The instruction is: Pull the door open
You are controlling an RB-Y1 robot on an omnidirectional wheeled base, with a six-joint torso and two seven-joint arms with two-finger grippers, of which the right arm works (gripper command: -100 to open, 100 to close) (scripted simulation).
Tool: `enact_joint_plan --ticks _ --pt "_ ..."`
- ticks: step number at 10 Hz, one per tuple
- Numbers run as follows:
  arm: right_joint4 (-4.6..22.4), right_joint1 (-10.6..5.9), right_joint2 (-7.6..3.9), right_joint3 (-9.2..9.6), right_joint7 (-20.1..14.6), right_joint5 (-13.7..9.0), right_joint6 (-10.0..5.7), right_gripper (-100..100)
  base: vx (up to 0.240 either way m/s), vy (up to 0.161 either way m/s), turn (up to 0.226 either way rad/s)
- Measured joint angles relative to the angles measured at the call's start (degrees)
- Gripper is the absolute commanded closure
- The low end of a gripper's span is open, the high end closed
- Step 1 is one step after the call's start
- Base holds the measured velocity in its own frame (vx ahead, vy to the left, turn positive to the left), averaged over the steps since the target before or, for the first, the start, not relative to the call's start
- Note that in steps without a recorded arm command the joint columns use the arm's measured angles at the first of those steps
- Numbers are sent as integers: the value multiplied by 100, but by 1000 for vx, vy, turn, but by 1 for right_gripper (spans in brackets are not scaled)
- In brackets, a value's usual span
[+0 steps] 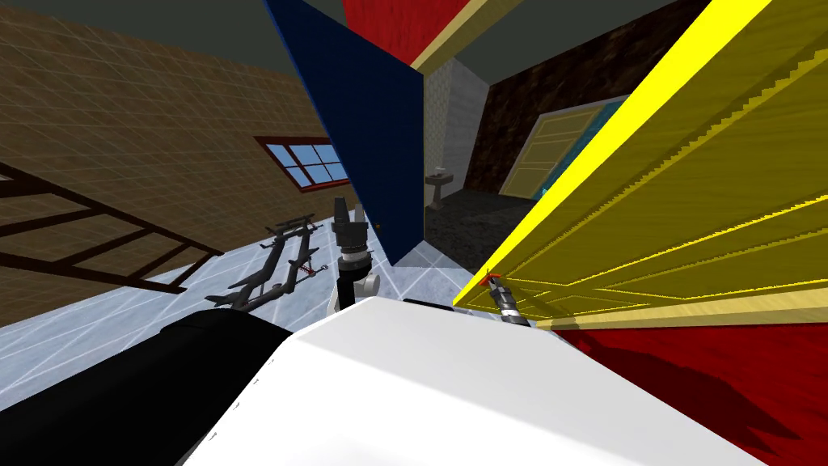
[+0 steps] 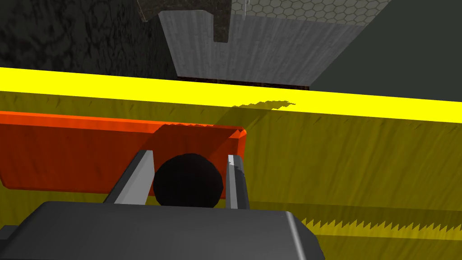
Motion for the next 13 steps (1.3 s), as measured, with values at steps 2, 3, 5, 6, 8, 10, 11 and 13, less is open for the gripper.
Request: enact_joint_plan --ticks 2,3,5,6,8,10,11,13 --pt "-203 -39 129 -85 54 105 252 100 -191 -119 120" --pt "-166 -114 184 -105 58 157 297 100 -177 -93 100" --pt "-133 -226 264 -144 61 233 361 100 -194 -75 57" --pt "-141 -251 297 -153 66 258 396 100 -71 -26 24" --pt "-45 -231 251 -149 34 256 310 100 -153 9 200" --pt "31 -147 93 -159 -82 235 91 100 -207 -36 201" --pt "159 -139 25 -151 -146 229 -61 100 -202 -40 135" --pt "266 -30 -94 -117 -256 231 -269 100 -170 -37 159"
